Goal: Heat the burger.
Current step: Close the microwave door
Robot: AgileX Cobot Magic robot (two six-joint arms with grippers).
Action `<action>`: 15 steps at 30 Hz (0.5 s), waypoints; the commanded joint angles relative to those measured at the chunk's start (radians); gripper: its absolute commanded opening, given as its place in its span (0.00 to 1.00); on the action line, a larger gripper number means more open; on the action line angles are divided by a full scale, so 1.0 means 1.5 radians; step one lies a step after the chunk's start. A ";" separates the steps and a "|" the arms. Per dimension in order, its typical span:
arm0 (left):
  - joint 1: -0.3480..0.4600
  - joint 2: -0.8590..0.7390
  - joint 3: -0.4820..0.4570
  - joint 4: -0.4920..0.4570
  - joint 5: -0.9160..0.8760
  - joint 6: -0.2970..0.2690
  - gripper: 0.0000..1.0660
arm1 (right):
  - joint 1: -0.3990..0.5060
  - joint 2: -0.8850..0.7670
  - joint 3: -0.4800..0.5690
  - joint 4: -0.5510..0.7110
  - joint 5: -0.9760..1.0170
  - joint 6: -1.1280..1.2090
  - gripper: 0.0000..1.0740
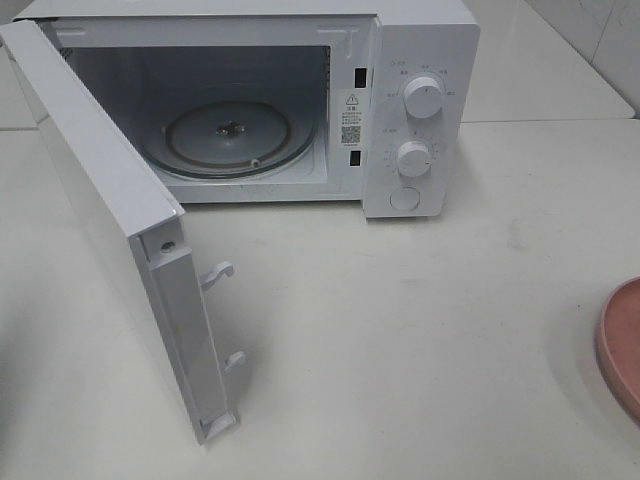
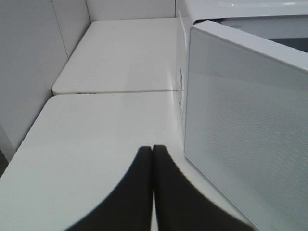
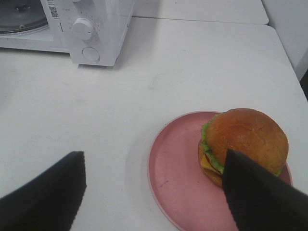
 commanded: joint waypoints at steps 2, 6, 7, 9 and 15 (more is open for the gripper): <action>-0.003 0.069 0.028 0.006 -0.152 -0.001 0.00 | -0.005 -0.021 0.001 0.001 0.000 -0.007 0.71; -0.003 0.121 0.028 0.037 -0.197 -0.006 0.00 | -0.005 -0.021 0.001 0.001 0.000 -0.008 0.71; -0.003 0.139 0.028 0.049 -0.213 -0.013 0.00 | -0.005 -0.021 0.001 0.001 0.000 -0.008 0.71; -0.003 0.173 0.028 0.071 -0.243 -0.042 0.00 | -0.005 -0.021 0.001 0.001 0.000 -0.008 0.71; -0.003 0.263 0.027 0.159 -0.303 -0.121 0.00 | -0.005 -0.021 0.001 0.001 0.000 -0.008 0.71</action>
